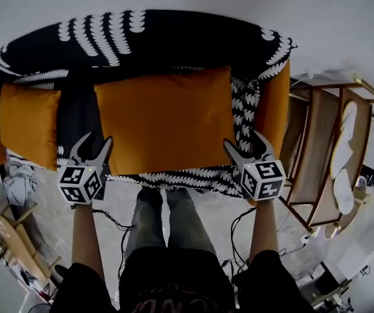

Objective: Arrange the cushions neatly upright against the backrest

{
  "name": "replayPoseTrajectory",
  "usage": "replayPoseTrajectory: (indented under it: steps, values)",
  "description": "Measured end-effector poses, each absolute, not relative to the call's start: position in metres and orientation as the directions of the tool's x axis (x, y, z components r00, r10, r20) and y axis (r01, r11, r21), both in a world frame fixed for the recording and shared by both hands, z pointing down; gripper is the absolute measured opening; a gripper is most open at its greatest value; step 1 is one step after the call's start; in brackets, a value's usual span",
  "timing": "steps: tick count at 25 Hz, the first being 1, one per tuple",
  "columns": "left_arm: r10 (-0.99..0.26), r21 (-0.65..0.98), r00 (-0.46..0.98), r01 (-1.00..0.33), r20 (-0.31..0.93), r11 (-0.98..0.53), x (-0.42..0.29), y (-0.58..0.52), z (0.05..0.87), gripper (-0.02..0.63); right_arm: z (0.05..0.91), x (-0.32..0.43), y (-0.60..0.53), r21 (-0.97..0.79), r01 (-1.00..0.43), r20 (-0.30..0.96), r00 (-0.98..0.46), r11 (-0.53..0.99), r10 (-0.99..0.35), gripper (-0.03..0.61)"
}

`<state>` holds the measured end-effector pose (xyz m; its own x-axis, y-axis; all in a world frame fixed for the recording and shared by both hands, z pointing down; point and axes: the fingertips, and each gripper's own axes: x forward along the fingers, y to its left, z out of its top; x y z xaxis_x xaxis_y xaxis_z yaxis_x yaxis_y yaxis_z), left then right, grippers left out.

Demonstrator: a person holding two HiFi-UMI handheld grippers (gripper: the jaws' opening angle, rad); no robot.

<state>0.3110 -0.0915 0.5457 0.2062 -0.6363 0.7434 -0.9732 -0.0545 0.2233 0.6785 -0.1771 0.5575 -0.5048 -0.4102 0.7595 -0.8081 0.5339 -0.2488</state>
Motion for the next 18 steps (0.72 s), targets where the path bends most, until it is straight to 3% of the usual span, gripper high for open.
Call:
replayPoseTrajectory:
  steps: [6,11,18]
  values:
    - [-0.565,0.288,0.238,-0.958,0.790,0.000,0.303,-0.097,0.617,0.375,0.624,0.674,-0.194,-0.305,-0.793,0.792,-0.519,0.528,-0.321,0.425]
    - [-0.513,0.291,0.235,-0.956,0.825,0.029,0.291,-0.099,0.664,0.434,0.677,0.669,-0.200,-0.319,-0.782,0.821,-0.510,0.535,-0.256,0.439]
    - [-0.465,0.301,0.229,-0.950,0.855,0.087,0.272,-0.109,0.726,0.467,0.745,0.669,-0.204,-0.358,-0.757,0.859,-0.496,0.546,-0.126,0.459]
